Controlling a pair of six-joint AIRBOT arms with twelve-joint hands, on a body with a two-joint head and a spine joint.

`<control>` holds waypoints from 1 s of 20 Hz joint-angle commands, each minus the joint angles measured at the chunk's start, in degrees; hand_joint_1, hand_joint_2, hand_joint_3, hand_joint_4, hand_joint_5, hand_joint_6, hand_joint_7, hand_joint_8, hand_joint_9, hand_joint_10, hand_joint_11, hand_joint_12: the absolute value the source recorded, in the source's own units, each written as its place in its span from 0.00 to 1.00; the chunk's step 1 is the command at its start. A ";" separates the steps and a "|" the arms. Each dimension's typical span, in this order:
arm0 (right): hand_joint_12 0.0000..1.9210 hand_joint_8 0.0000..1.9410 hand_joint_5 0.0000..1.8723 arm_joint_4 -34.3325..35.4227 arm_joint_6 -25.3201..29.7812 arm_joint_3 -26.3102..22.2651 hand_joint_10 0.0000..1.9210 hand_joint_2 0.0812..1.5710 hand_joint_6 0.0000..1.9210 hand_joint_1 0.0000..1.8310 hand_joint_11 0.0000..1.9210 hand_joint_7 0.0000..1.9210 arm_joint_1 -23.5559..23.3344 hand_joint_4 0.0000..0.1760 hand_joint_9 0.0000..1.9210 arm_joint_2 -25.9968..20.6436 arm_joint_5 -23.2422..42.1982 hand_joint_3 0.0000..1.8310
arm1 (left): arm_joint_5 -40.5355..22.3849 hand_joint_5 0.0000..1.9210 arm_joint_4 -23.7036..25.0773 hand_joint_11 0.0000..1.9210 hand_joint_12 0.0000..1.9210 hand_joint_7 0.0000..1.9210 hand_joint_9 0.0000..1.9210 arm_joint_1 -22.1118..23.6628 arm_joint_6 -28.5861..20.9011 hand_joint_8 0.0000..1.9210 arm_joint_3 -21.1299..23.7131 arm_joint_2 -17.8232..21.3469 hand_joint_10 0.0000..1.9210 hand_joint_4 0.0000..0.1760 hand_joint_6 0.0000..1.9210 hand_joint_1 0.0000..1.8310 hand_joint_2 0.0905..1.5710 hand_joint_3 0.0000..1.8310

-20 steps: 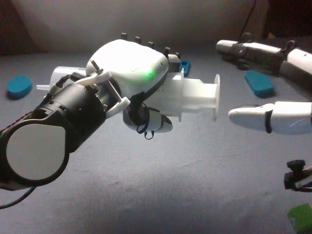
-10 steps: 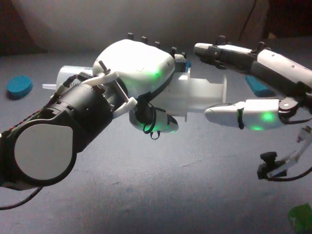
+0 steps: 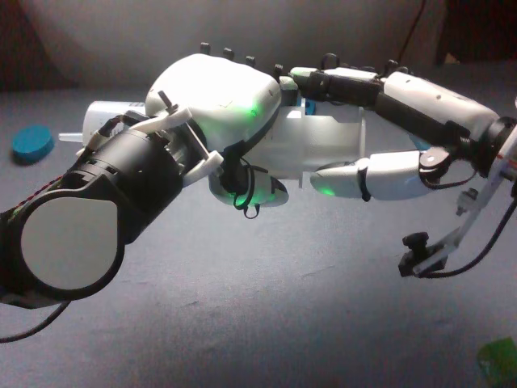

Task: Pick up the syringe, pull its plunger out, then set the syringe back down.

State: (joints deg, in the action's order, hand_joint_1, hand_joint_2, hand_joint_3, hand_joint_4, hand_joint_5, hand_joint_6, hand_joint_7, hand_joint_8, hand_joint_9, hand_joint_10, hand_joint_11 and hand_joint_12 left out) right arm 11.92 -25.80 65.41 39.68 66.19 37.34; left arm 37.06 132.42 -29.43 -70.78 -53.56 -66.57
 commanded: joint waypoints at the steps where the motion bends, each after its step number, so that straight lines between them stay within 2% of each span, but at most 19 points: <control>1: 0.33 0.00 0.13 -0.17 0.00 0.27 0.00 0.64 0.00 0.56 0.00 0.16 -1.14 0.00 0.13 0.49 6.78 0.00 | 3.92 0.37 4.23 0.34 0.87 0.46 0.40 1.41 -0.20 0.60 0.26 -0.18 0.74 0.00 0.58 0.81 0.74 0.00; 2: 0.33 0.00 0.14 -0.17 -0.34 0.31 0.00 0.64 0.00 0.56 0.00 0.16 -1.14 0.00 0.13 0.51 6.78 0.00 | 3.92 0.37 4.23 0.35 0.88 0.45 0.40 1.52 -0.20 0.60 0.27 -0.18 0.74 0.00 0.57 0.81 0.74 0.00; 3: 0.33 0.00 0.14 -0.17 -0.58 0.35 0.00 0.64 0.01 0.56 0.00 0.16 -1.09 0.00 0.13 0.50 6.78 0.00 | 3.92 0.37 4.23 0.35 0.77 0.46 0.39 1.57 -0.20 0.61 0.28 -0.18 0.78 0.00 0.60 0.75 0.74 0.00; 4: 0.33 0.00 0.14 -0.17 -0.96 0.44 0.00 0.65 0.00 0.56 0.00 0.16 -0.97 0.00 0.13 0.44 6.74 0.00 | 3.92 0.37 4.23 0.36 0.73 0.46 0.39 1.65 -0.20 0.61 0.28 -0.18 0.79 0.00 0.60 0.74 0.75 0.00; 8: 0.36 0.01 0.15 -0.18 -2.43 0.52 0.01 0.64 0.01 0.57 0.00 0.18 -0.78 0.00 0.15 -0.27 6.84 0.00 | 3.87 0.39 4.23 0.36 0.71 0.46 0.39 2.00 -0.01 0.61 0.44 -0.19 0.79 0.00 0.58 0.74 0.74 0.00; 9: 0.35 0.00 0.15 -0.18 -2.43 0.52 0.01 0.65 0.00 0.57 0.00 0.18 -0.87 0.00 0.15 -0.34 7.08 0.00 | 3.87 0.39 4.23 0.35 0.85 0.46 0.39 2.02 -0.01 0.61 0.45 -0.19 0.75 0.00 0.55 0.80 0.74 0.00; 11: 0.41 0.00 0.21 -0.18 -2.44 0.57 0.00 0.66 0.01 0.58 0.00 0.19 -1.04 0.00 0.17 -0.38 7.02 0.00 | 3.87 0.39 4.23 0.35 0.88 0.45 0.39 2.01 0.01 0.61 0.45 -0.19 0.74 0.00 0.55 0.81 0.73 0.00; 12: 0.44 0.00 0.32 -0.18 -2.52 0.63 0.00 0.67 0.04 0.58 0.00 0.20 -1.01 0.00 0.18 -0.37 6.95 0.00 | 3.86 0.39 4.23 0.35 0.88 0.45 0.39 1.96 0.06 0.61 0.46 -0.18 0.74 0.00 0.55 0.81 0.73 0.00; 13: 0.46 0.00 0.44 -0.18 -2.57 0.69 0.00 0.73 0.48 0.61 0.03 0.23 -0.96 0.00 0.20 -0.37 6.83 0.00 | 3.82 0.38 4.23 0.35 0.89 0.45 0.39 1.92 0.06 0.61 0.46 -0.18 0.74 0.00 0.56 0.81 0.74 0.00; 14: 0.48 0.00 0.32 -0.18 -2.72 0.80 0.00 0.70 0.28 0.60 0.04 0.25 -0.91 0.00 0.22 -0.36 6.77 0.00 | 3.79 0.37 4.23 0.35 0.88 0.45 0.39 1.91 0.14 0.61 0.46 -0.17 0.74 0.00 0.56 0.81 0.74 0.00; 15: 0.49 0.00 0.25 -0.18 -3.01 0.91 0.01 0.69 0.11 0.60 0.06 0.26 -0.79 0.00 0.25 -0.34 6.93 0.00 | 3.77 0.38 4.23 0.35 0.88 0.45 0.39 1.91 0.21 0.61 0.46 -0.17 0.74 0.00 0.56 0.81 0.74 0.00; 16: 0.51 0.00 0.25 -0.17 -3.36 0.99 0.01 0.69 0.04 0.60 0.08 0.27 -0.65 0.00 0.28 -0.30 7.37 0.00 | 3.74 0.38 4.23 0.34 0.89 0.45 0.39 1.91 0.21 0.61 0.46 -0.17 0.74 0.00 0.57 0.81 0.74 0.00; 18: 0.52 0.01 0.35 -0.17 -3.42 1.00 0.02 0.70 0.02 0.61 0.16 0.37 -0.39 0.00 0.37 -0.29 7.93 0.00 | 3.73 0.37 4.23 0.34 0.90 0.45 0.40 1.91 0.29 0.61 0.47 -0.14 0.74 0.00 0.57 0.81 0.74 0.00; 20: 0.52 0.01 0.43 -0.15 -3.42 1.00 0.02 0.71 0.03 0.62 0.22 0.43 -0.25 0.00 0.44 -0.27 8.56 0.00 | 3.50 0.39 4.23 0.36 0.89 0.45 0.40 1.91 0.54 0.60 0.55 -0.09 0.73 0.00 0.56 0.81 0.73 0.00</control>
State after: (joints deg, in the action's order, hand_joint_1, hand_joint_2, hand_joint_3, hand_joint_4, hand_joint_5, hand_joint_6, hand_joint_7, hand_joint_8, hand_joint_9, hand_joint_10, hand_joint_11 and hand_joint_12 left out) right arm 12.21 -29.32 66.08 39.59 65.89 39.18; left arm 36.51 131.57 -28.73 -70.57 -53.47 -66.57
